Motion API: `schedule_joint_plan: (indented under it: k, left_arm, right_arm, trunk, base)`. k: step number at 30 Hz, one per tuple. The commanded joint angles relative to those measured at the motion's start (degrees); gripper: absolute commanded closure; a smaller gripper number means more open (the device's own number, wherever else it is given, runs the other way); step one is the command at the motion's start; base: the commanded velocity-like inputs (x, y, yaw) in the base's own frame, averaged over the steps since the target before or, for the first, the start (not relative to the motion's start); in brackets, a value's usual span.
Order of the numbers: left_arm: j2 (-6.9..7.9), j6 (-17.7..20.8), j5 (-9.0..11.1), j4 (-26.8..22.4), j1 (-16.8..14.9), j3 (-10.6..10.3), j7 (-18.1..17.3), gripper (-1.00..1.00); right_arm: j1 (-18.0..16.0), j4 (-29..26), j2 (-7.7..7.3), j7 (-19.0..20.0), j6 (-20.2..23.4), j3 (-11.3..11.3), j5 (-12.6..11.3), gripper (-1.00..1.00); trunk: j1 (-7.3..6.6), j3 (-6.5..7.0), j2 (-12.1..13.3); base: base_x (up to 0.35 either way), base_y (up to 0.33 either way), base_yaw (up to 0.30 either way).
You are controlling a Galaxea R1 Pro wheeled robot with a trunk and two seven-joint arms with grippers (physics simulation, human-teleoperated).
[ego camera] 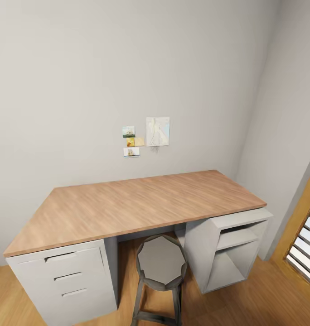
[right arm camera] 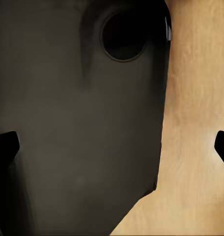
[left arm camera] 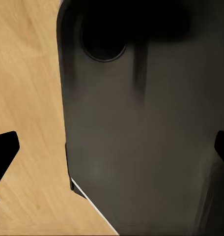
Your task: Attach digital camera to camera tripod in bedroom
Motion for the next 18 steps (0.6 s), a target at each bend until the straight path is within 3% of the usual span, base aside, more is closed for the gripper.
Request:
schedule_joint_plan:
  k: [1,5,9,18]
  left_arm:
    - [-0.20,-0.33,0.33,-0.33,-0.28,0.27,-0.33,-1.00]
    - [-0.20,-0.66,1.61,-0.73,-0.03,0.47,-0.38,-1.00]
    - [-0.18,-0.69,0.44,-0.65,0.10,0.58,-0.36,-1.00]
    - [-0.18,-0.70,0.03,-0.62,0.11,0.60,-0.35,-1.00]
  right_arm:
    - [0.33,0.00,-0.33,0.33,-0.33,0.22,0.25,-1.00]
    - [0.19,0.00,-0.44,0.04,-0.96,0.37,0.26,-1.00]
    - [0.04,0.00,-0.44,-0.18,-0.45,0.42,0.26,-1.00]
    - [0.00,0.00,-0.30,-0.41,-0.50,0.44,0.35,-1.00]
  trunk:
    - [0.00,-0.03,-0.01]
    - [0.00,-0.03,-0.01]
    - [0.00,-0.03,-0.01]
    - [0.00,-0.03,-0.01]
  base:
    - [0.000,0.000,0.000]
    - [0.000,0.000,0.000]
    - [0.000,0.000,0.000]
    - [0.000,0.000,0.000]
